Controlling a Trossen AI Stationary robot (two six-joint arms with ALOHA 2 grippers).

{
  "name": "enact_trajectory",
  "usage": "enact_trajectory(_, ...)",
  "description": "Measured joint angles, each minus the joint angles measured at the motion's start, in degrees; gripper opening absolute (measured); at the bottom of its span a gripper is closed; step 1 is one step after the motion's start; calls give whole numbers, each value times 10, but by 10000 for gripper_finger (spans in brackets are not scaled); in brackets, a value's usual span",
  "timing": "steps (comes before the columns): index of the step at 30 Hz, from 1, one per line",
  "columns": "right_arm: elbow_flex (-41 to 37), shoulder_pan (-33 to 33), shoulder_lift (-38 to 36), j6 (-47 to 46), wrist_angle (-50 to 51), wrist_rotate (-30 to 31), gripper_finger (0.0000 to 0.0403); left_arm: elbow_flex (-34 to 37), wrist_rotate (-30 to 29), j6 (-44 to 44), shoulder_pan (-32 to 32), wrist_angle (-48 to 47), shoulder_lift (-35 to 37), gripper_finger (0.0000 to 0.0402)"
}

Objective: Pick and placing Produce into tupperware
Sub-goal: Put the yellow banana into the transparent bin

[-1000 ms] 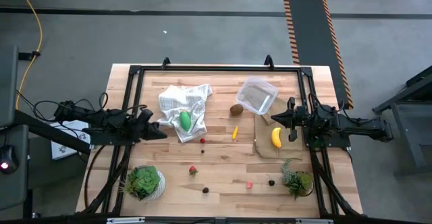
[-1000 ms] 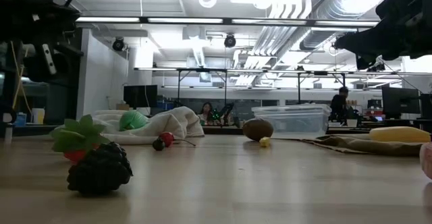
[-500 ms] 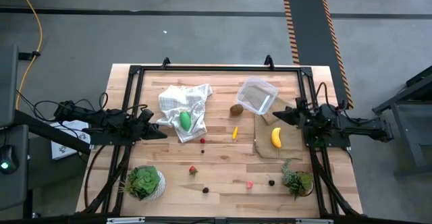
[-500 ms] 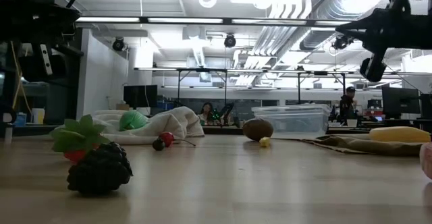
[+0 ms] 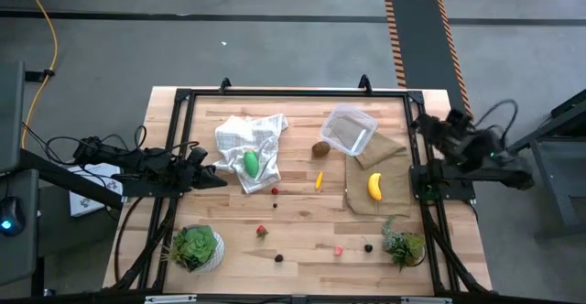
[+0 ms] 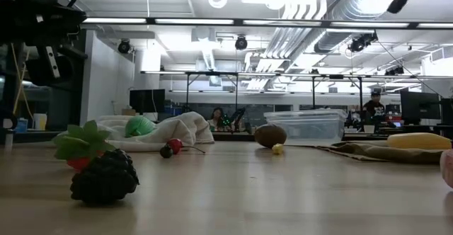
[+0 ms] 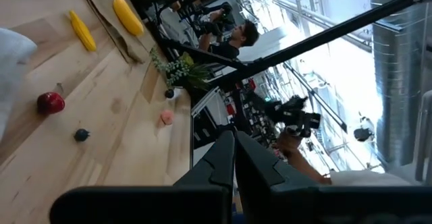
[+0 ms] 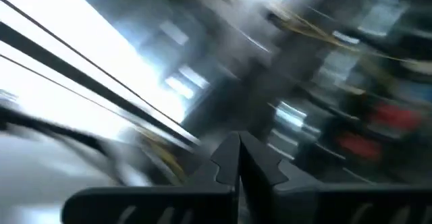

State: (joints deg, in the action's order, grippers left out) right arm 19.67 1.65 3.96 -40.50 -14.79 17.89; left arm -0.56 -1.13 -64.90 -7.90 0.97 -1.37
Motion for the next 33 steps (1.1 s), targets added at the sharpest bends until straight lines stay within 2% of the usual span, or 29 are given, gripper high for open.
enact_trajectory(3, 129, -8, 94, -4, 231, 52, 0, 0, 0, 0, 0, 0, 0, 3)
enact_trajectory(7, 271, -8, 222, -20, 386, 70, 0, 0, 0, 1, 0, 0, 0, 3)
enact_trajectory(13, 460, 0, 386, -179, 681, 71, 1, 0, -17, 1, 0, 1, 0, 3)
enact_trajectory(18, 565, -1, 502, -297, 899, 40, 1, 0, -17, 1, 0, 2, 0, 3)
enact_trajectory(22, 596, -1, 567, -341, 977, -32, 1, 0, -17, 1, 0, 2, 0, 3)
enact_trajectory(28, 580, -1, 634, -302, 975, -172, 1, 0, -17, 1, 0, 2, 0, 3)
enact_trajectory(30, 573, -1, 656, -294, 974, -183, 0, 0, -17, 1, 0, 2, 0, 3)
enact_trajectory(33, 569, -1, 688, -291, 975, -159, 0, 0, -17, 1, 0, 2, 0, 3)
